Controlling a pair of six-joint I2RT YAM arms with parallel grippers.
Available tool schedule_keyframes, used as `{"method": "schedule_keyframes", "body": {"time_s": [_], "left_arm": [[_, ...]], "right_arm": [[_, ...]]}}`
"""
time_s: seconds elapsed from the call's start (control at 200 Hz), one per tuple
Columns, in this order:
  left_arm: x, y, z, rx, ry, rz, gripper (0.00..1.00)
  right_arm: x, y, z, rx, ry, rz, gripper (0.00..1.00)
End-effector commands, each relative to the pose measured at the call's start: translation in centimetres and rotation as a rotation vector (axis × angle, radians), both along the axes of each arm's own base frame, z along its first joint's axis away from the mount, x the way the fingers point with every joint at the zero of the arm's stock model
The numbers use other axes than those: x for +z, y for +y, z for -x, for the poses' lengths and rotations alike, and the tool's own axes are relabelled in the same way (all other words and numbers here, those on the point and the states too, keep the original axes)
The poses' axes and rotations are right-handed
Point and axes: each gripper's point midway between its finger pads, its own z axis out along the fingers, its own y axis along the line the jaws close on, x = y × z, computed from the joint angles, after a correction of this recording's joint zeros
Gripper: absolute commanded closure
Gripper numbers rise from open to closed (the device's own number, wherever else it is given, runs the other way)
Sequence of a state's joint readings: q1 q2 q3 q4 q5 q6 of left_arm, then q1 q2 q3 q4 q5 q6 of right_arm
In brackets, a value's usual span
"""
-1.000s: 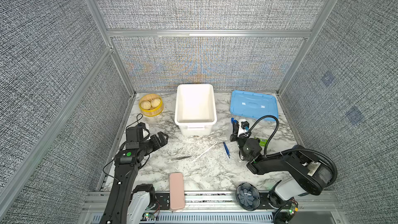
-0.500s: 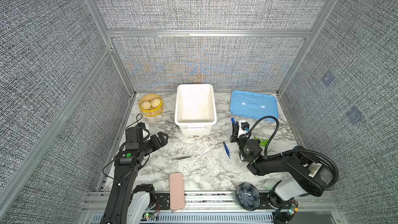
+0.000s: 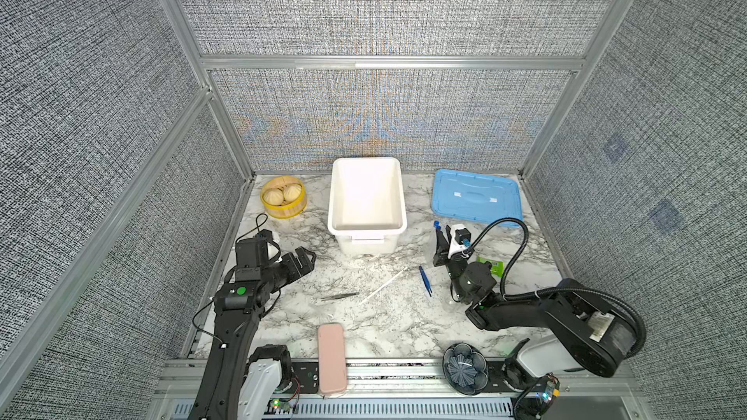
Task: Organize the chemistry lab equipment
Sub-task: 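Lower the tube into the rack beside the other tubes and open the right gripper, then raise the open right gripper away from the rack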
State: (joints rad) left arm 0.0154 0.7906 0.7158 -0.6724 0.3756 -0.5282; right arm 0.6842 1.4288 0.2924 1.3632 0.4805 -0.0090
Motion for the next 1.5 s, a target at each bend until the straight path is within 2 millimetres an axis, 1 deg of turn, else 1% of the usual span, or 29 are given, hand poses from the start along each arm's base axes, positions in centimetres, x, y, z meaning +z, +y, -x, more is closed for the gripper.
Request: {"method": "schedule_keyframes", "body": {"time_s": [0.0,0.095,0.105,0.16,0.165,0.18,0.195,0.26,0.29,0.335,0.355,0.4,0.49,0.495,0.525,0.605,0.62,0.635,0.64,0.655,0.715,0.86,1.02,1.176,1.246,1.341,1.431,1.491], "left_arm": [[-0.1,0.0,0.1,0.001,0.003,-0.001,0.01],[-0.1,0.1,0.0,0.002,0.003,-0.003,0.01],[-0.2,0.1,0.0,0.003,0.004,-0.003,0.01],[-0.1,0.0,-0.1,0.000,0.003,-0.003,0.01],[-0.1,0.0,-0.1,0.000,0.003,-0.002,0.01],[-0.1,0.0,-0.1,0.000,0.002,-0.002,0.01],[-0.1,0.0,-0.1,0.000,0.003,-0.002,0.01],[-0.1,0.0,-0.1,-0.001,0.001,0.002,0.01],[0.0,0.0,-0.1,-0.001,-0.002,0.003,0.01],[0.0,0.0,-0.1,-0.002,-0.006,0.002,0.01],[0.1,-0.1,-0.1,-0.003,-0.009,0.003,0.01],[0.2,0.0,-0.1,-0.002,-0.015,0.002,0.01],[0.3,0.0,-0.1,0.000,-0.019,0.000,0.01],[0.2,0.0,0.0,0.000,-0.018,0.000,0.01],[0.3,0.0,0.0,0.001,-0.021,0.001,0.01],[0.2,0.0,0.0,0.002,-0.020,0.001,0.01],[0.3,0.0,0.0,0.003,-0.022,0.000,0.01],[0.3,0.1,0.0,0.006,-0.021,-0.001,0.01],[0.2,0.1,0.0,0.006,-0.020,-0.001,0.01],[0.2,0.1,0.0,0.007,-0.020,-0.001,0.01],[0.2,0.2,0.0,0.013,-0.018,-0.004,0.01],[0.0,0.5,-0.1,0.027,-0.009,-0.015,0.01],[-0.6,1.0,0.0,0.050,0.020,-0.036,0.01],[-1.0,1.2,-0.1,0.060,0.034,-0.048,0.01],[-1.4,1.4,-0.1,0.066,0.052,-0.052,0.01],[-1.8,1.2,-0.1,0.059,0.078,-0.047,0.01],[-1.8,1.2,-0.1,0.055,0.088,-0.053,0.01],[-1.8,1.3,-0.1,0.054,0.085,-0.056,0.01]], "right_arm": [[2.3,-0.5,0.7,-0.003,-0.061,-0.006,0.65],[4.1,-0.6,1.2,0.013,-0.048,0.006,0.61],[4.7,-0.5,1.2,0.015,-0.053,-0.001,0.60],[5.4,-0.5,1.3,0.031,-0.008,0.012,0.58],[5.8,-0.5,1.4,0.033,-0.013,0.006,0.58],[6.0,-0.4,1.4,0.040,0.006,0.016,0.57],[6.7,-0.3,1.3,0.048,0.009,0.015,0.56],[7.4,-0.1,1.3,0.069,0.093,0.062,0.52],[8.2,0.0,1.3,0.074,0.110,0.071,0.50],[8.9,-0.2,1.4,0.074,0.140,0.078,0.48],[9.5,-0.2,1.5,0.075,0.144,0.073,0.47],[10.4,-0.3,1.7,0.079,0.169,0.079,0.44],[11.5,-0.4,2.3,0.097,0.242,0.112,0.41],[10.9,-0.5,2.4,0.096,0.265,0.127,0.40],[11.4,-0.6,2.6,0.098,0.287,0.132,0.39],[11.5,-0.9,3.4,0.112,0.371,0.163,0.38],[11.3,-0.8,3.6,0.123,0.390,0.175,0.37],[10.8,-0.7,3.8,0.133,0.414,0.192,0.37],[11.3,-0.7,3.9,0.135,0.409,0.189,0.37],[11.7,-0.7,4.1,0.143,0.417,0.193,0.36],[11.1,-0.6,4.9,0.173,0.483,0.221,0.35],[8.4,-0.8,7.2,0.228,0.647,0.259,0.33],[5.8,-1.2,9.7,0.283,0.769,0.286,0.33],[3.9,-0.6,12.2,0.384,0.886,0.292,0.33],[3.0,-0.5,13.0,0.404,0.932,0.297,0.33],[1.6,-0.6,13.5,0.400,0.990,0.288,0.34],[0.1,0.4,14.2,0.455,1.048,0.273,0.35],[-0.9,0.9,14.3,0.471,1.085,0.280,0.36]]}}
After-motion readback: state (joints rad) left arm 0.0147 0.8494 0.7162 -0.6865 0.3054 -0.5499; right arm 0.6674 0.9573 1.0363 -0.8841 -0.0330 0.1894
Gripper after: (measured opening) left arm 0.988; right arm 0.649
